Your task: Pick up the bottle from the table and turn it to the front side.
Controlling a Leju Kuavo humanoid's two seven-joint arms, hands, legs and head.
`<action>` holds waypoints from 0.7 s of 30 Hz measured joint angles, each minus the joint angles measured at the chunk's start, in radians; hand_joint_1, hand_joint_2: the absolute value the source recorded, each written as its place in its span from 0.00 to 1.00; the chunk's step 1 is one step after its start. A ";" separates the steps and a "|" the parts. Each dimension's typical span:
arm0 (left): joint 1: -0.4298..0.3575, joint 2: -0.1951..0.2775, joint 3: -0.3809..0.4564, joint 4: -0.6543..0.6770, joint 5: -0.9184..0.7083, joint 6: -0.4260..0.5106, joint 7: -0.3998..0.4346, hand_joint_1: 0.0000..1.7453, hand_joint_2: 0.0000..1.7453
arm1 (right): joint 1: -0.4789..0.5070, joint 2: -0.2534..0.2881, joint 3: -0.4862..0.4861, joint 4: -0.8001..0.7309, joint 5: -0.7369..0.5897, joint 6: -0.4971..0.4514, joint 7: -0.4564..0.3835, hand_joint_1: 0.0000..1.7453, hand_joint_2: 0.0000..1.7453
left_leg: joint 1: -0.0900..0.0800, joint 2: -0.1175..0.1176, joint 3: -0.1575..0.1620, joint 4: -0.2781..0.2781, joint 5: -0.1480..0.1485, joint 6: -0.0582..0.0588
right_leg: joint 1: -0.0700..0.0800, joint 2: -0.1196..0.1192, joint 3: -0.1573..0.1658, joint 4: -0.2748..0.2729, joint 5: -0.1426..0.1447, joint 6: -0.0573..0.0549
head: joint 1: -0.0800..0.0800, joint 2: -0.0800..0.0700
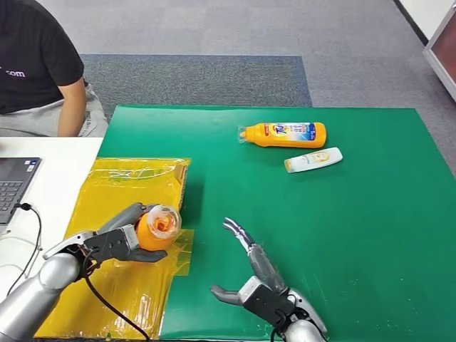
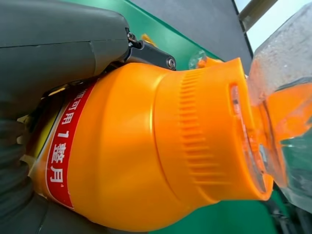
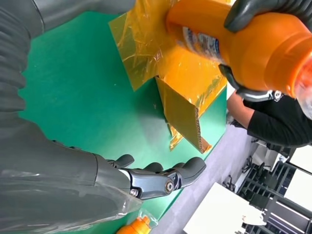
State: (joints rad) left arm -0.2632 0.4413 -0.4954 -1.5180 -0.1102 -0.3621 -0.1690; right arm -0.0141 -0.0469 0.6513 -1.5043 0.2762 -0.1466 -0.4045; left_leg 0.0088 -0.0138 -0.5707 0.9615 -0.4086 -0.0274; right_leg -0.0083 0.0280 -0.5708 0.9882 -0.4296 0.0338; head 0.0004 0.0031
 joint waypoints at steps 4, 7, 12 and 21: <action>-0.012 0.044 -0.005 -0.004 0.001 -0.038 0.002 1.00 1.00 | 0.000 0.002 -0.002 0.001 0.000 0.010 0.000 0.00 1.00 | 0.000 0.000 0.001 0.000 0.001 -0.001 | 0.000 0.000 0.000 0.001 0.001 -0.001 | 0.000 0.000; -0.020 0.078 -0.010 -0.006 0.010 -0.058 0.005 1.00 1.00 | 0.000 0.004 -0.002 0.003 0.000 0.013 0.000 0.00 1.00 | 0.000 0.000 0.001 0.000 0.001 -0.001 | 0.000 0.000 0.001 0.001 0.001 -0.001 | 0.000 0.000; -0.019 0.086 -0.016 -0.004 -0.011 -0.037 -0.001 1.00 1.00 | 0.000 0.009 -0.002 0.006 -0.003 0.018 0.000 0.00 1.00 | 0.000 0.000 0.001 0.000 0.002 -0.001 | 0.000 0.000 0.001 0.001 0.001 -0.001 | 0.000 0.000; -0.025 0.010 -0.037 0.059 -0.102 0.051 -0.028 1.00 1.00 | -0.005 0.016 -0.001 0.012 -0.006 0.029 0.002 0.00 1.00 | 0.000 -0.001 0.002 0.000 0.003 0.001 | -0.001 -0.001 0.003 0.001 0.002 0.000 | 0.000 0.000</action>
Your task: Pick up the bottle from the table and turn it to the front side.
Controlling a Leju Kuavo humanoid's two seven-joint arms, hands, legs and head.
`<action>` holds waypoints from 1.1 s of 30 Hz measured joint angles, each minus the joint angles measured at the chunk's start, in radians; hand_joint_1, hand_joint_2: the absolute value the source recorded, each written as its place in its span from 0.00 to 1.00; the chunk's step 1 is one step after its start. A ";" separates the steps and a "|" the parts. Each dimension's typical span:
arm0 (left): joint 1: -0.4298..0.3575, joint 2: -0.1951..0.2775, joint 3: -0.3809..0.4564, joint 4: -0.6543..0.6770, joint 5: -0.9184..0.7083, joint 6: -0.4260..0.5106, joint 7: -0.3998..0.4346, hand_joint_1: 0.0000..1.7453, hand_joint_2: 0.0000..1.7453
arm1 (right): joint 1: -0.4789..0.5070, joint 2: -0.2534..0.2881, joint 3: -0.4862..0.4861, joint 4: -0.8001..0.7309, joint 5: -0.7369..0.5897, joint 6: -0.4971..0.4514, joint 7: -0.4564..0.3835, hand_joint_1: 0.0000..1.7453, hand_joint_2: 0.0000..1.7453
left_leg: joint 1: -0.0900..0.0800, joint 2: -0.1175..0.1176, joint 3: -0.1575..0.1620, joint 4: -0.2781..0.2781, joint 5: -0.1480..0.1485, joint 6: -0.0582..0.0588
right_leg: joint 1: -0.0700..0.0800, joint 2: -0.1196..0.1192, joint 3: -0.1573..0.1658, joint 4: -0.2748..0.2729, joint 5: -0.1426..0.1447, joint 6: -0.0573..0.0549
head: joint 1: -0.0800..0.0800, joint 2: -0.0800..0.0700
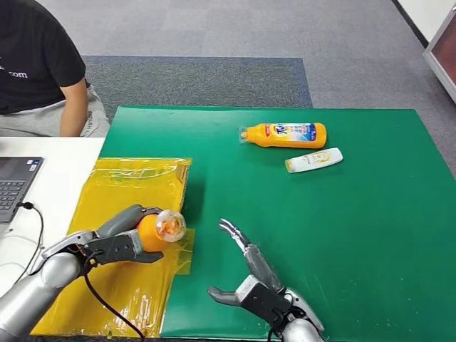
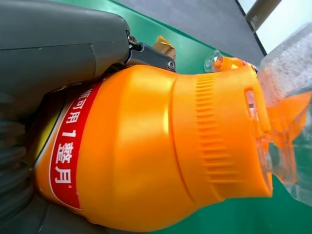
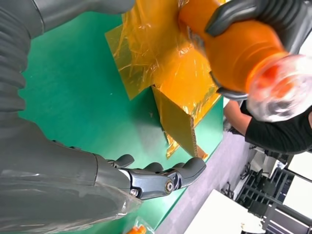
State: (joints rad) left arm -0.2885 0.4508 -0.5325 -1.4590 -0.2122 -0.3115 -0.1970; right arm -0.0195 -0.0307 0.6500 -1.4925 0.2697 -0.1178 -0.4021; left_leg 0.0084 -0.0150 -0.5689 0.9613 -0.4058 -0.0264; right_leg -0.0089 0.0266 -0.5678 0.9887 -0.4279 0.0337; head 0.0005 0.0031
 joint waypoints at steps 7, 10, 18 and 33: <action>-0.006 -0.067 -0.014 0.061 -0.127 0.117 -0.014 1.00 1.00 | -0.003 0.001 0.000 0.000 -0.002 0.007 0.011 0.00 1.00 | -0.001 -0.006 0.001 -0.001 0.004 0.002 | -0.001 -0.007 0.003 0.000 0.002 0.002 | 0.000 0.000; -0.009 -0.090 -0.024 0.090 -0.190 0.160 -0.032 1.00 1.00 | -0.004 0.002 0.000 0.000 -0.002 0.015 0.016 0.00 1.00 | -0.002 -0.007 0.001 -0.001 0.006 0.003 | -0.001 -0.008 0.004 -0.001 0.003 0.003 | 0.000 0.000; -0.004 -0.124 -0.027 0.141 -0.255 0.183 -0.080 1.00 1.00 | -0.005 0.006 0.000 0.000 0.000 0.023 0.033 0.00 1.00 | -0.002 -0.008 0.002 -0.002 0.009 0.002 | -0.001 -0.009 0.006 -0.001 0.007 0.002 | 0.000 0.000; 0.011 -0.161 0.015 0.173 -0.217 0.164 -0.109 1.00 1.00 | -0.006 0.007 0.000 0.000 0.023 0.031 0.049 0.00 1.00 | -0.003 -0.009 0.005 -0.002 0.012 0.004 | -0.002 -0.009 0.010 -0.001 0.009 0.003 | 0.000 0.000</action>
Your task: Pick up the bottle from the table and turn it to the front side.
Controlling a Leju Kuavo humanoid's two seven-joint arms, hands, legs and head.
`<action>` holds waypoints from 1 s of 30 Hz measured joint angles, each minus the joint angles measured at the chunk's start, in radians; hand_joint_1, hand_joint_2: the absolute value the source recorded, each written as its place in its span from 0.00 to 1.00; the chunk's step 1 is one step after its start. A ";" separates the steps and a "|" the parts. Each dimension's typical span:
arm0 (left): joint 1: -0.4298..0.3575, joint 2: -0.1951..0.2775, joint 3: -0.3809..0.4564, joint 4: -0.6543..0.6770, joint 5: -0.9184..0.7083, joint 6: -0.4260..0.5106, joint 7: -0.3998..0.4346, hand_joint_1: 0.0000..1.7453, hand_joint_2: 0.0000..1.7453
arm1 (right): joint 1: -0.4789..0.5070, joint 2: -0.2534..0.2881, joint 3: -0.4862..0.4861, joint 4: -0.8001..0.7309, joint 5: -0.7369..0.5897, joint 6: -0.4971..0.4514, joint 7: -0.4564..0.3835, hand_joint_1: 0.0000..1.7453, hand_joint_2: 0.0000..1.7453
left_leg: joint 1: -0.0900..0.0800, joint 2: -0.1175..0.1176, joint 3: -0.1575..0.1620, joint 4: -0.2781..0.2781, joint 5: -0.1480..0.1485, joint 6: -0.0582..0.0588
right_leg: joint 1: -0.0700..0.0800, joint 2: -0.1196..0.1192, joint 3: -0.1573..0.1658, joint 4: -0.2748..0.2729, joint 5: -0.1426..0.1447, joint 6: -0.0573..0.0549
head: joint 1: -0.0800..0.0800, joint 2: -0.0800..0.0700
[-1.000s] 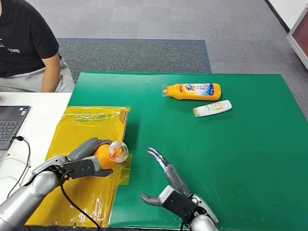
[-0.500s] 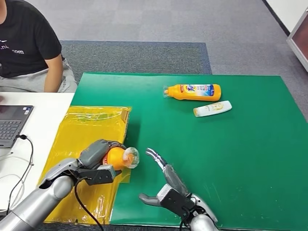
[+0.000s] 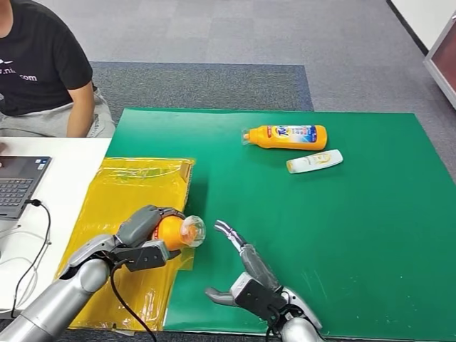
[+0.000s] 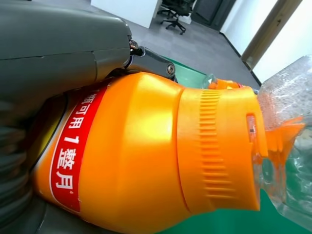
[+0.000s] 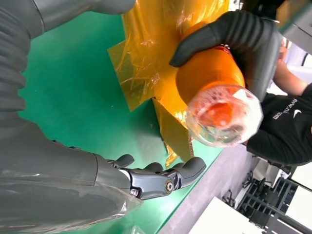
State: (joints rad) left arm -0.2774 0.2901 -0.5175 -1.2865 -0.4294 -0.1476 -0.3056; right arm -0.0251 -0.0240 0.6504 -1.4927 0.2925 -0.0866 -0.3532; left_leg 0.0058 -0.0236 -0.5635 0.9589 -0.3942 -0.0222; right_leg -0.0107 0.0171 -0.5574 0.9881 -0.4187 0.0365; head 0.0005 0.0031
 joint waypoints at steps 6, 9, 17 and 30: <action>0.004 -0.026 0.031 0.011 0.038 -0.002 -0.003 0.99 1.00 | -0.001 0.000 0.000 0.000 0.017 -0.007 0.000 0.00 1.00 | -0.002 -0.003 0.002 0.000 0.000 0.001 | -0.002 -0.003 0.003 0.000 -0.002 0.002 | 0.000 0.000; 0.004 -0.036 0.048 0.020 0.067 -0.005 0.000 1.00 1.00 | -0.001 0.000 0.001 0.000 0.018 -0.008 0.001 0.00 1.00 | -0.004 -0.005 0.003 0.000 -0.001 0.002 | -0.003 -0.004 0.004 0.000 -0.003 0.004 | 0.000 0.000; -0.016 -0.075 0.094 0.080 0.118 -0.023 0.009 1.00 1.00 | -0.008 0.000 0.008 0.000 0.014 0.004 0.008 0.00 1.00 | -0.009 -0.010 0.022 0.000 -0.016 0.007 | -0.008 -0.010 0.019 0.000 -0.022 0.006 | 0.000 0.000; -0.030 -0.108 0.121 0.126 0.115 -0.025 0.005 0.98 1.00 | -0.021 0.002 0.031 0.000 0.000 0.014 0.030 0.00 1.00 | -0.012 -0.017 0.027 -0.001 -0.018 0.009 | -0.011 -0.017 0.027 0.000 -0.026 0.008 | 0.000 0.000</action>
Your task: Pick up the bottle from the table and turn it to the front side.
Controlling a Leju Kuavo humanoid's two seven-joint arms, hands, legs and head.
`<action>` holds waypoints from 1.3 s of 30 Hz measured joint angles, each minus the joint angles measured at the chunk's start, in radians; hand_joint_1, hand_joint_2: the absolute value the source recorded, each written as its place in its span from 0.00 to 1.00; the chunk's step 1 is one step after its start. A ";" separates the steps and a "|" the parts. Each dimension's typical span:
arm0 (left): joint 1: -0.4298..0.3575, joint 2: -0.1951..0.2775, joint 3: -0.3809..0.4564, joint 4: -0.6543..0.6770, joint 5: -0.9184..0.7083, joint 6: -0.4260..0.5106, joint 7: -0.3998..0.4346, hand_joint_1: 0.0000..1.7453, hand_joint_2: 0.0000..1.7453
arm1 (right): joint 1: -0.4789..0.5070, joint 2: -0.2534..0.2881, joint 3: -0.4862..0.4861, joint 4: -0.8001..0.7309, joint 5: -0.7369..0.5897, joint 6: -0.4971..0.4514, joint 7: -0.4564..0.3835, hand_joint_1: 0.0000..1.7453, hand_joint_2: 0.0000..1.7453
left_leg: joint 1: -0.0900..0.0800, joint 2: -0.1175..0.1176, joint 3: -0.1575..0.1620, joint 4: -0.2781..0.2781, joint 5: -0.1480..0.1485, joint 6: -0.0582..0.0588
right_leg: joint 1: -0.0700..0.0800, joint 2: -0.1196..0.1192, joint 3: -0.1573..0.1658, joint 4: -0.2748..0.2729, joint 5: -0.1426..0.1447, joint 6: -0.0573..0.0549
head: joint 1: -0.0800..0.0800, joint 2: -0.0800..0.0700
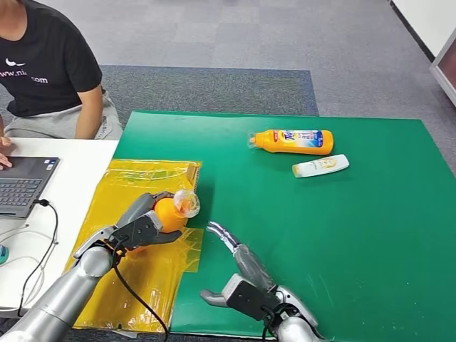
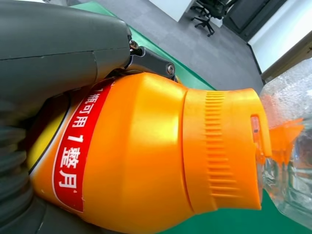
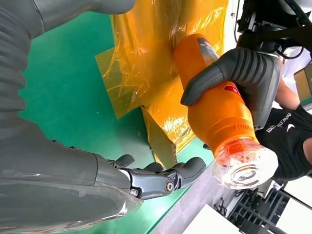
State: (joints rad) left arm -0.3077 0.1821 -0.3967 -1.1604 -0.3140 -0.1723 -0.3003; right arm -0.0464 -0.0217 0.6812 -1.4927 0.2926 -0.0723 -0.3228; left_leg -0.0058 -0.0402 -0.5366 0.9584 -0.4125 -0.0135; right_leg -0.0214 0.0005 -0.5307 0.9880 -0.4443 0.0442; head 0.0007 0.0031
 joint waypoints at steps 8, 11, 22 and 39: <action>-0.011 -0.001 0.001 0.017 0.001 -0.029 -0.014 0.93 1.00 | -0.012 0.006 0.003 0.004 -0.004 0.000 0.017 0.00 1.00 | -0.001 0.000 0.003 0.000 0.000 0.000 | 0.000 -0.001 0.003 0.000 0.000 -0.001 | 0.000 0.000; -0.013 0.000 0.001 0.018 0.001 -0.033 -0.017 0.94 1.00 | -0.017 0.010 0.005 0.005 -0.004 0.000 0.019 0.00 1.00 | -0.001 0.000 -0.002 -0.001 0.005 0.003 | 0.000 -0.001 -0.002 0.000 0.006 0.000 | 0.000 0.000; -0.010 0.000 0.000 0.020 0.003 -0.035 -0.026 0.82 1.00 | -0.017 0.011 0.020 0.009 -0.005 0.000 0.026 0.00 1.00 | -0.001 -0.001 -0.004 -0.001 0.003 0.001 | 0.000 -0.002 -0.004 0.000 0.005 -0.002 | 0.000 0.000; -0.015 -0.005 0.007 0.037 0.021 -0.048 -0.042 0.86 1.00 | -0.019 0.011 0.028 0.016 -0.006 0.000 0.035 0.00 1.00 | -0.001 -0.001 -0.003 -0.001 0.002 0.001 | -0.001 -0.002 -0.003 0.000 0.002 0.000 | 0.000 0.000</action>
State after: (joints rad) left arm -0.3230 0.1766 -0.3896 -1.1235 -0.2926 -0.2199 -0.3419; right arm -0.0656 -0.0111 0.7088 -1.4764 0.2869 -0.0725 -0.2879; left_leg -0.0067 -0.0412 -0.5399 0.9576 -0.4105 -0.0127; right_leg -0.0223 -0.0015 -0.5339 0.9880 -0.4419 0.0439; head 0.0007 0.0031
